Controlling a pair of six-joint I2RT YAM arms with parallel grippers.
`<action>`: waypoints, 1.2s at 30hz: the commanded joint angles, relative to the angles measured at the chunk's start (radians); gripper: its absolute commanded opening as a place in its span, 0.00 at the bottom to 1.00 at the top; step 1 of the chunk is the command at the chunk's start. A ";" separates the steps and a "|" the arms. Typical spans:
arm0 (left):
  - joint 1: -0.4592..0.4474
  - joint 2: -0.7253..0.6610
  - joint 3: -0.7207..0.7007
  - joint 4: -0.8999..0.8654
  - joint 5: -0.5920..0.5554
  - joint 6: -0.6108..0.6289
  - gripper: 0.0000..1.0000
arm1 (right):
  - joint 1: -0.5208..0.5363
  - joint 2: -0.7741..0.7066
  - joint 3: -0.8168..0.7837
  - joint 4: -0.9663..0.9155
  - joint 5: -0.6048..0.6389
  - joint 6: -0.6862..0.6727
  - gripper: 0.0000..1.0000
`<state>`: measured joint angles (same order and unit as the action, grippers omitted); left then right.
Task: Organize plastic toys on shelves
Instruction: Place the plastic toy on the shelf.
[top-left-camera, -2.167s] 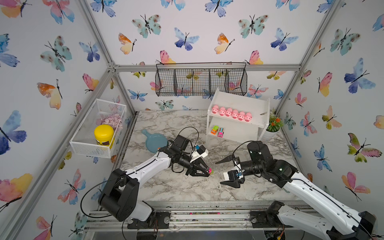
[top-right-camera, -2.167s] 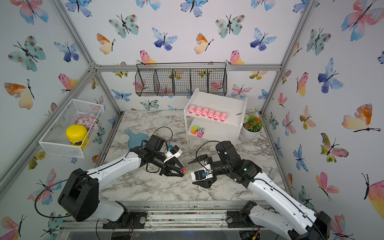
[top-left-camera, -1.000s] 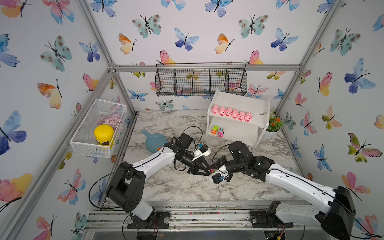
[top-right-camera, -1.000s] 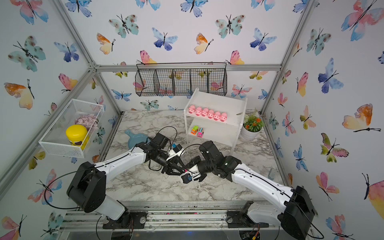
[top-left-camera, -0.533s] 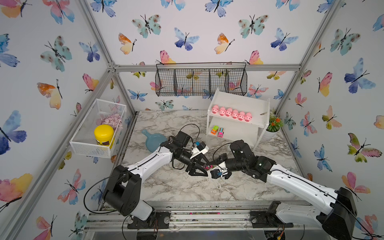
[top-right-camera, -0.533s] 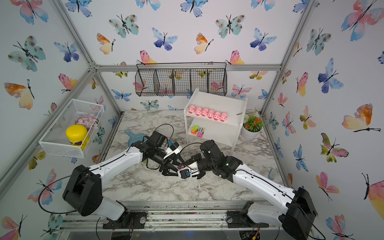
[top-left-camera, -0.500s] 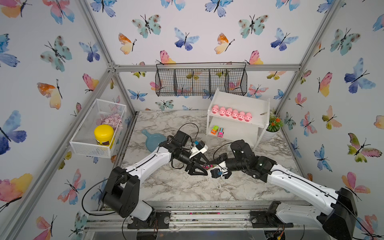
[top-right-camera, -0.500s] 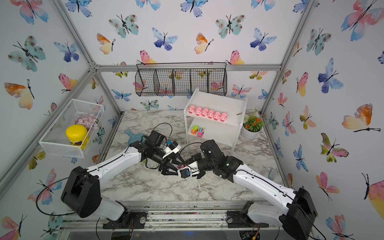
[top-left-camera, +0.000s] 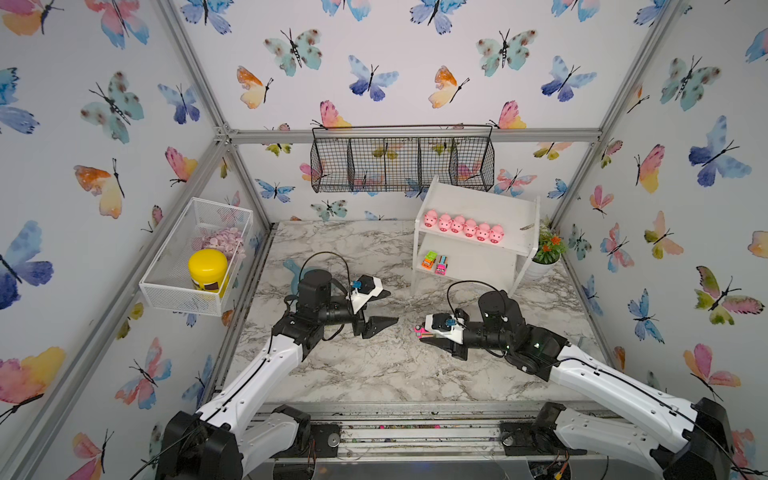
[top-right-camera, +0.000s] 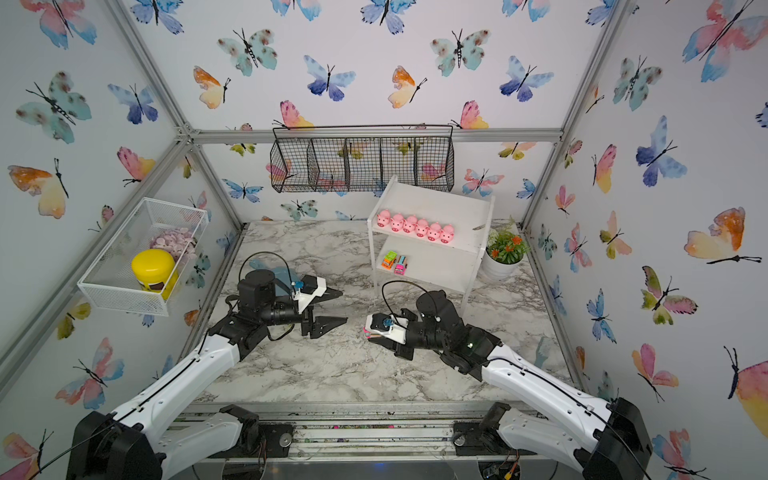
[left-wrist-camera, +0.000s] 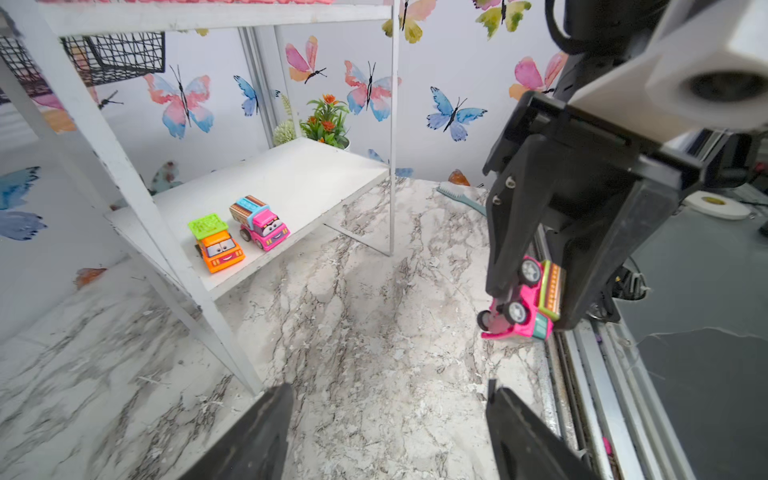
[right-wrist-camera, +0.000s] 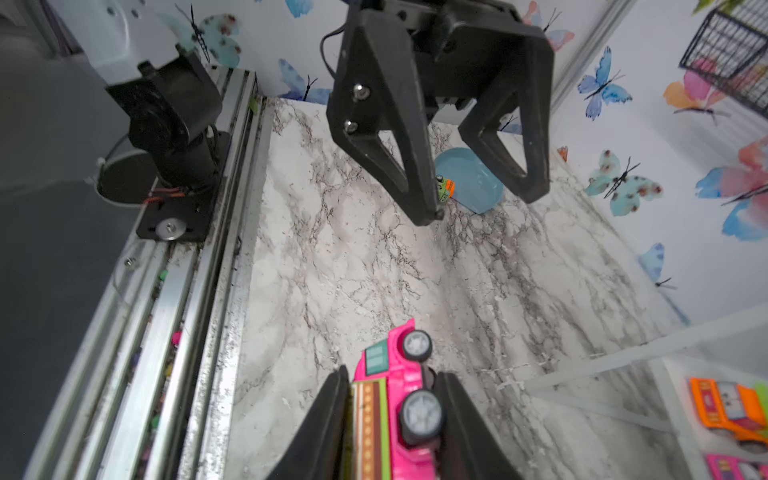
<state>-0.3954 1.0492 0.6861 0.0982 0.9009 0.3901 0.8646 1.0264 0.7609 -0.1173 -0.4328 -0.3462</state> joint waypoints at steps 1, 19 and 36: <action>-0.045 -0.105 -0.105 0.162 -0.125 0.140 0.79 | -0.004 -0.021 -0.026 0.038 -0.052 0.380 0.34; -0.329 -0.265 -0.280 0.237 -0.340 0.411 0.82 | -0.131 0.121 -0.057 0.208 -0.420 0.983 0.34; -0.330 -0.148 -0.266 0.251 -0.295 0.384 0.71 | -0.138 0.239 -0.014 0.292 -0.500 1.062 0.33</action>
<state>-0.7223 0.8890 0.4019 0.3534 0.5816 0.7841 0.7319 1.2480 0.7158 0.1452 -0.8989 0.7040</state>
